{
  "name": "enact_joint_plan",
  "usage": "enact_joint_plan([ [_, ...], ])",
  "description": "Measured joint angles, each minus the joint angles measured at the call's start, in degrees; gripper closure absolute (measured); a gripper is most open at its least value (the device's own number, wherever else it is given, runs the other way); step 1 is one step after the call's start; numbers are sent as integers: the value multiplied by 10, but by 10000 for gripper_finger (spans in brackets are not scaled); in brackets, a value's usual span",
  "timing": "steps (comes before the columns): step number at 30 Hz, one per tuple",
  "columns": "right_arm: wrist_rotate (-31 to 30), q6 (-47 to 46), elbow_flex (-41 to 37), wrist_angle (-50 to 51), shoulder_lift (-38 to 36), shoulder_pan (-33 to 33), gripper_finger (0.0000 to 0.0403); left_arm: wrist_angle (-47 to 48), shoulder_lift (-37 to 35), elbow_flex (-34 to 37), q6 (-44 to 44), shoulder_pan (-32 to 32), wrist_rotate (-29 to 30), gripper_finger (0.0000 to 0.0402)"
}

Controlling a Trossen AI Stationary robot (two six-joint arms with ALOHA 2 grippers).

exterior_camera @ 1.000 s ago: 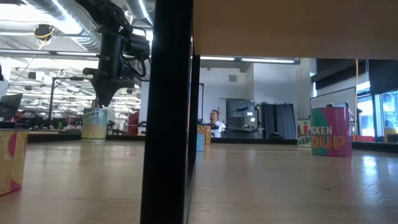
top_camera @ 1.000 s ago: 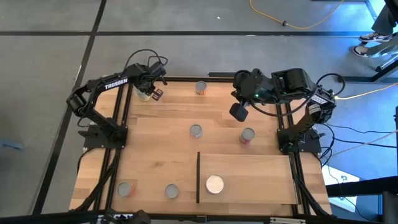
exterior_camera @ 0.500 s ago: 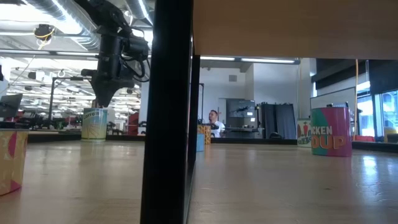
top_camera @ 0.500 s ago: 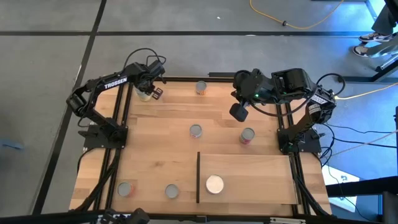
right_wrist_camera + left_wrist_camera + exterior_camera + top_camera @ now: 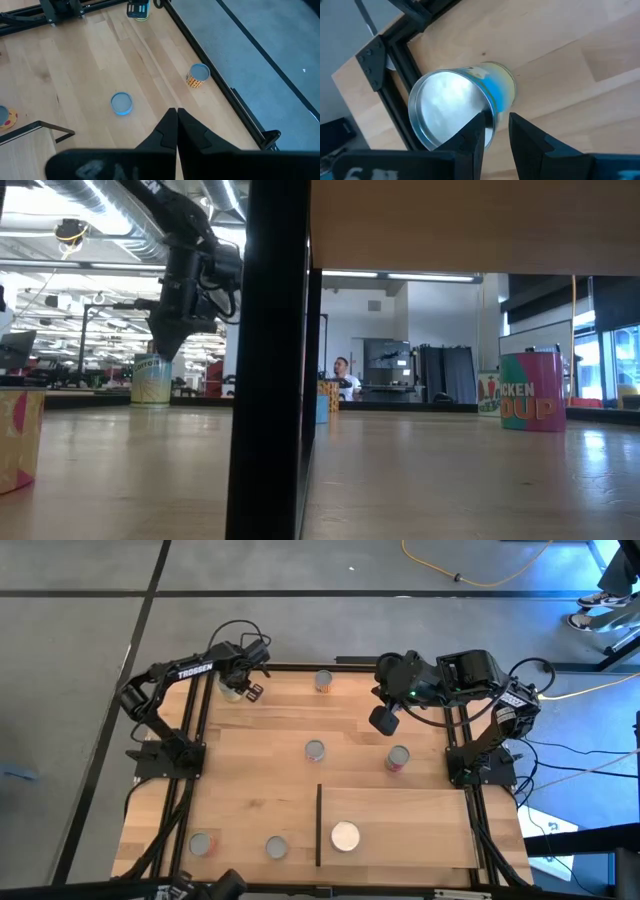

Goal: Pick and place cans onto a shelf
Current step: Put the canned carrots on the shelf

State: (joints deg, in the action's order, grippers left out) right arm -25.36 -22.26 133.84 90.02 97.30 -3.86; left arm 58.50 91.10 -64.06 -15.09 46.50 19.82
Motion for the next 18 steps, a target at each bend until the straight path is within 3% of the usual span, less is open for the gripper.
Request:
enact_joint_plan([
  [5, 0, 0, 0, 0, 0, 0, 400, 3, 10, 0, 37, 0, 8, 333],
  [10, 0, 0, 0, 0, 0, 0, 400, 16, 10, 1, 72, 3, 5, 392],
  [18, 0, 5, 0, 0, 0, 0, 400, 49, -6, -15, 135, -1, -39, 400],
])
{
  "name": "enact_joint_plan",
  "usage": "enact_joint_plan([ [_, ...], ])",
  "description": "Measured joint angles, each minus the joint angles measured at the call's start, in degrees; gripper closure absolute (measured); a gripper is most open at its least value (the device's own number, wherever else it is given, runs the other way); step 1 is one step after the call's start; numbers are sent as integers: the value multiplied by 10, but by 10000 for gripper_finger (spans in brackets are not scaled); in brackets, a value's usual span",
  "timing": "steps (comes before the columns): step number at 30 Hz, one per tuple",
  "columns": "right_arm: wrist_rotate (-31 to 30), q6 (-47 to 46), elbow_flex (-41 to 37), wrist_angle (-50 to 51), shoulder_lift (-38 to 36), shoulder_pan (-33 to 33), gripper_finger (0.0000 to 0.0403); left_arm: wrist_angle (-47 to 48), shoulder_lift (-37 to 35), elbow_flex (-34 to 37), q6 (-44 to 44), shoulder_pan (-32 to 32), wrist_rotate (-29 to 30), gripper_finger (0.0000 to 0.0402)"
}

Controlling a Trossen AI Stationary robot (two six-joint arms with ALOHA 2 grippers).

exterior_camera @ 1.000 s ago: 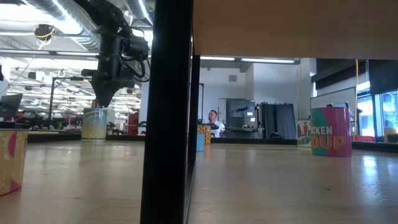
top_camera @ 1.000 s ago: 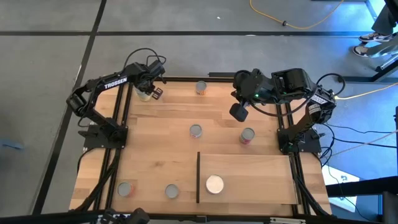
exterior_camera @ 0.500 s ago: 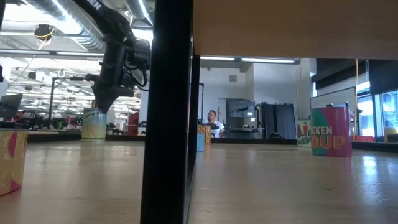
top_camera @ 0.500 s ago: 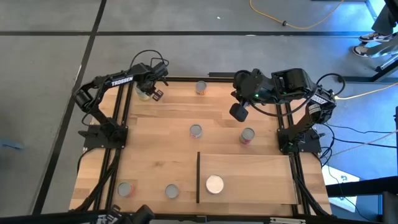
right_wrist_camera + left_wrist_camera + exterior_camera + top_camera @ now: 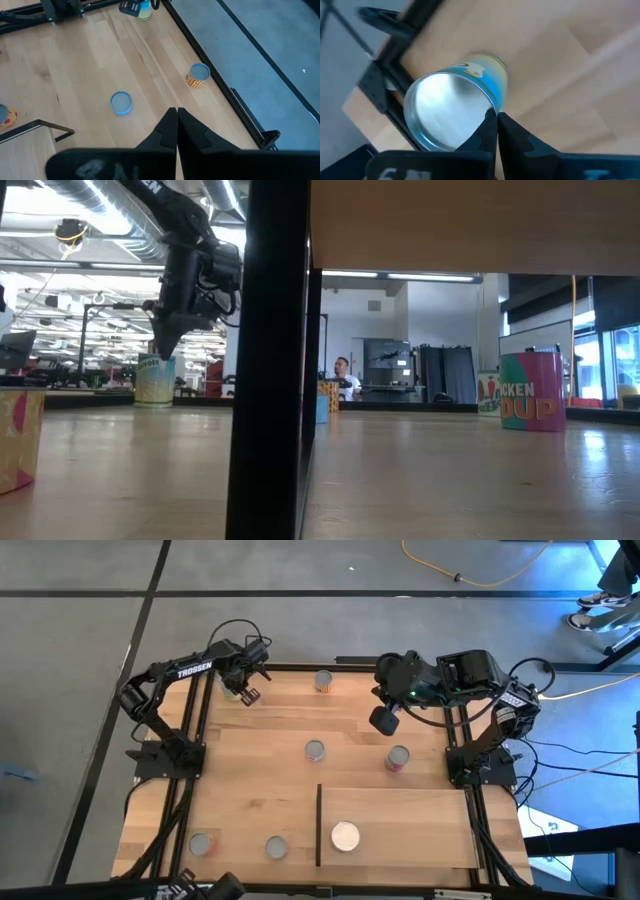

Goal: Pick and place cans onto a shelf
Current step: Put the canned carrots on the shelf

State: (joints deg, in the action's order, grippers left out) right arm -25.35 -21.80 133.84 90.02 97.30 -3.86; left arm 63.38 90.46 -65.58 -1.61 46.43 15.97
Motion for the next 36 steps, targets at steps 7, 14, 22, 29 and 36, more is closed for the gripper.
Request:
enact_joint_plan([
  [7, 0, 1, 0, 0, 0, 0, 400, 61, -26, -94, 57, -39, 2, 401],
  [14, 0, 20, 0, 0, 0, 0, 400, 117, -27, -231, 121, -106, 22, 401],
  [22, -1, 10, 0, 0, 0, 0, 400, 191, -27, -368, 188, -211, 42, 401],
  [29, 0, 28, 0, 0, 0, 0, 400, 206, -27, -432, 231, -328, 24, 401],
  [36, 31, 57, 0, 0, 0, 0, 400, 154, -27, -442, 292, -435, -11, 401],
])
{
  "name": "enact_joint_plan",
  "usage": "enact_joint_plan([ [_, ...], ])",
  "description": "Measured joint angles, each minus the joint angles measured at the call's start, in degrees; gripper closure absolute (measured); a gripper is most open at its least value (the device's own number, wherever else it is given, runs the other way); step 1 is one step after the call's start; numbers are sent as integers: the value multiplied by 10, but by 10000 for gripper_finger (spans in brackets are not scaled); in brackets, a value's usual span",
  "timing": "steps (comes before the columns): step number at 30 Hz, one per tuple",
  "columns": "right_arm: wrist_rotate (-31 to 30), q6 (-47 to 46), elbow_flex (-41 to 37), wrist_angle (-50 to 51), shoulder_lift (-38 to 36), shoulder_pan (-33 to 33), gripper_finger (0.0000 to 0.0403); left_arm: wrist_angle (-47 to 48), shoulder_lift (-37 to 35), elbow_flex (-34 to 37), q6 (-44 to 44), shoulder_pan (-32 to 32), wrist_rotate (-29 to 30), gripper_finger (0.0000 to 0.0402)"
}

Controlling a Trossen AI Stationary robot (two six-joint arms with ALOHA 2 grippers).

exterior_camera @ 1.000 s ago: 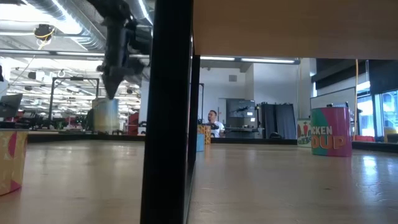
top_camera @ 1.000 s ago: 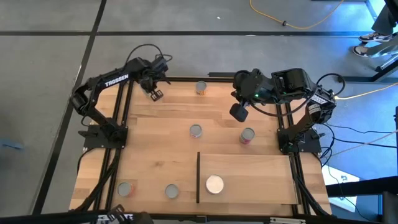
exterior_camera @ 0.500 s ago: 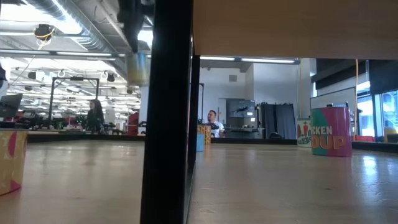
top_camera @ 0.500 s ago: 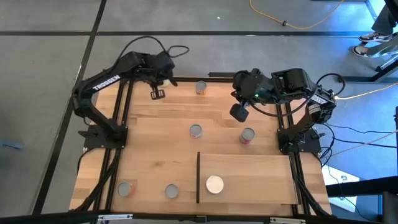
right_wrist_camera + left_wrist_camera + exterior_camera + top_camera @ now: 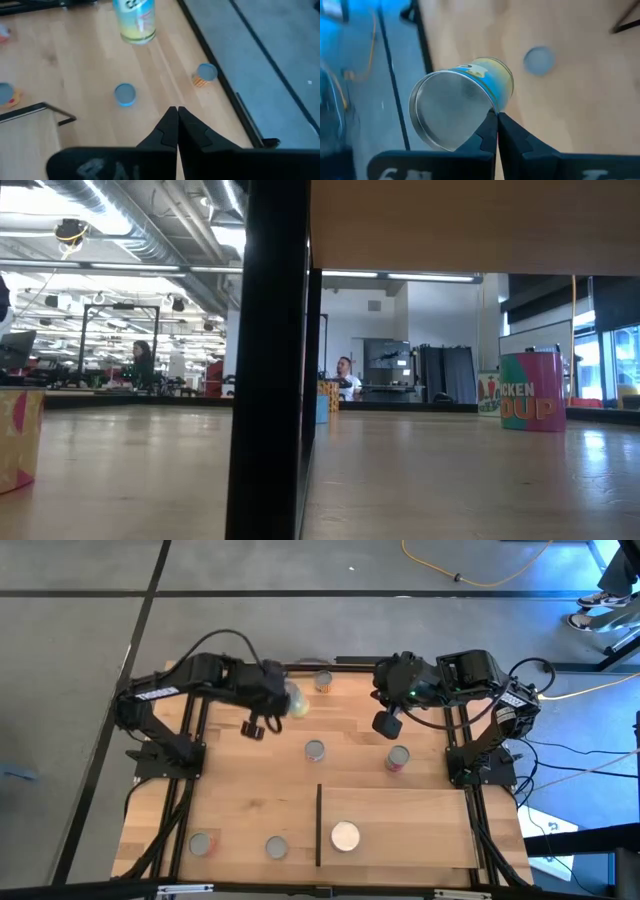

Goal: Pick and place cans onto a shelf
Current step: Put the canned carrots on the shelf

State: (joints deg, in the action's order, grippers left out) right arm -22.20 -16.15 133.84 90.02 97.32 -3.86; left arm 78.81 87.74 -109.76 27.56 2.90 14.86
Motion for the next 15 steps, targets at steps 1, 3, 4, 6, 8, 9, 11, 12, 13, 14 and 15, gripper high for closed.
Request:
enact_joint_plan([
  [1, 5, 2, 0, 0, 0, 0, 400, -8, 0, 0, 1, -14, -1, 401],
  [3, 18, 9, 0, 0, 0, 0, 400, -16, 10, -1, 2, -37, -6, 401],
  [4, 27, 17, 0, 0, 0, 0, 400, -23, 13, -1, 5, -47, -12, 401],
  [6, 52, 38, 0, 0, 0, 0, 400, -31, 21, 0, 22, -63, -22, 401],
  [8, 80, 60, 0, 0, 0, 0, 400, -55, 28, -1, 45, -81, -36, 401],
  [9, 94, 69, 0, -1, 0, 0, 400, -67, 31, -1, 51, -90, -40, 401],
  [11, 117, 83, 0, -2, 0, 0, 400, -85, 41, -1, 54, -105, -42, 401],
  [12, 125, 90, 0, -2, 0, 0, 400, -103, 45, -1, 56, -112, -45, 401],
  [13, 133, 93, 0, -2, 0, 0, 400, -115, 48, -1, 56, -117, -49, 401],
  [14, 138, 94, 0, -1, 0, 0, 400, -117, 50, 0, 55, -122, -55, 401],
  [15, 144, 95, 0, -1, 0, 0, 400, -121, 55, 0, 52, -126, -62, 401],
])
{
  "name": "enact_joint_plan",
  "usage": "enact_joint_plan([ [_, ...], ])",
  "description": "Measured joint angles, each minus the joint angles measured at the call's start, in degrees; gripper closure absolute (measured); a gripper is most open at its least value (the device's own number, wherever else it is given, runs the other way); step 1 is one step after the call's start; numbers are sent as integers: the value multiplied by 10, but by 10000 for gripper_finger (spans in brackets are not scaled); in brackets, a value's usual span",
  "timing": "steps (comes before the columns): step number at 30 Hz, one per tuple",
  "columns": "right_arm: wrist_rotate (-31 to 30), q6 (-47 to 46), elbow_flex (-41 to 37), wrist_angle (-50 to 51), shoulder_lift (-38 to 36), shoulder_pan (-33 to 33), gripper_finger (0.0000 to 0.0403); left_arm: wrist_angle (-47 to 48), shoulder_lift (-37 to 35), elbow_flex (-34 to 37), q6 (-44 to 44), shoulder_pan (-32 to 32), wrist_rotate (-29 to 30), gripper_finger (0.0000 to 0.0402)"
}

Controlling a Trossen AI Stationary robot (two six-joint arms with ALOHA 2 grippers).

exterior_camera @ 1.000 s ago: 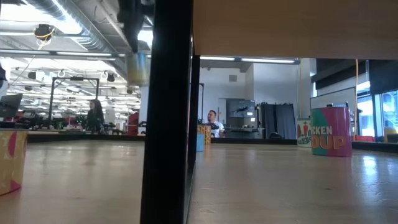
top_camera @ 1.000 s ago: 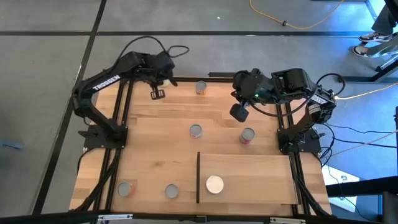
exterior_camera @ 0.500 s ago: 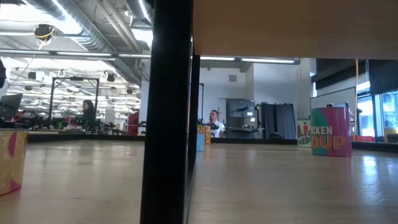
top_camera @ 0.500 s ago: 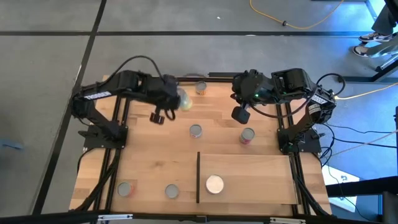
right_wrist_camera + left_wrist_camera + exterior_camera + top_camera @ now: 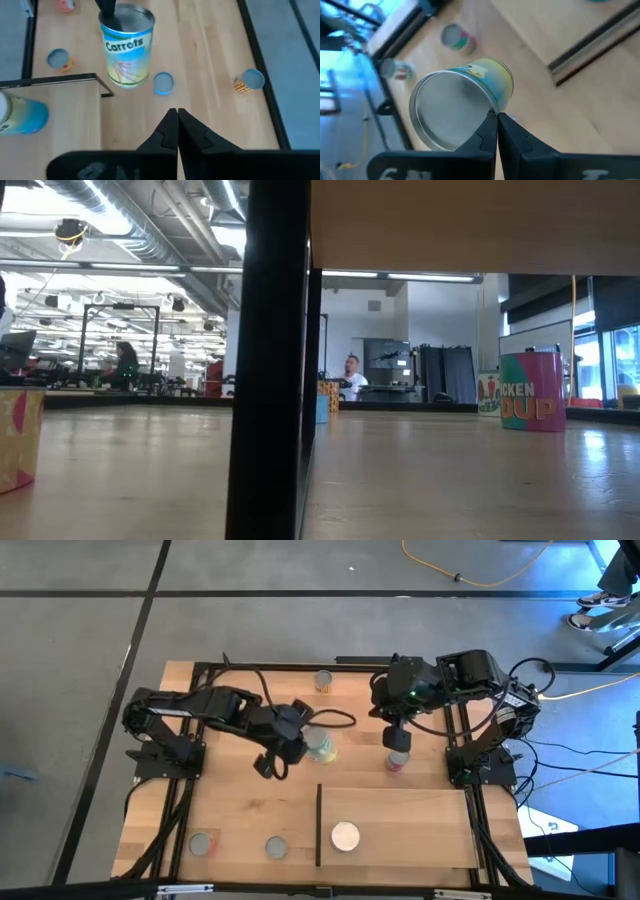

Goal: Pick and place cans onto a shelf
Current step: Put the canned carrots on the shelf

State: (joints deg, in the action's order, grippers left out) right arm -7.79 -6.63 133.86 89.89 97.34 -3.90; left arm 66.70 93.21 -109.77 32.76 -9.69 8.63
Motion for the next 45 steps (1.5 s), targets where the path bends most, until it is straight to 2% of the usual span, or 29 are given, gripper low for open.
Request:
enact_joint_plan([
  [6, 6, 25, 0, 1, 0, 0, 400, -42, 24, 0, -7, -26, -36, 401],
  [17, 4, -6, 0, -2, 0, 0, 400, -24, 35, -1, 40, -19, -143, 401],
  [26, 4, -8, 0, -3, 0, 0, 400, -60, 38, -1, 79, -18, -166, 401],
  [45, 4, 10, 0, -3, 0, 0, 400, -68, 91, -1, 81, -1, -217, 401],
])
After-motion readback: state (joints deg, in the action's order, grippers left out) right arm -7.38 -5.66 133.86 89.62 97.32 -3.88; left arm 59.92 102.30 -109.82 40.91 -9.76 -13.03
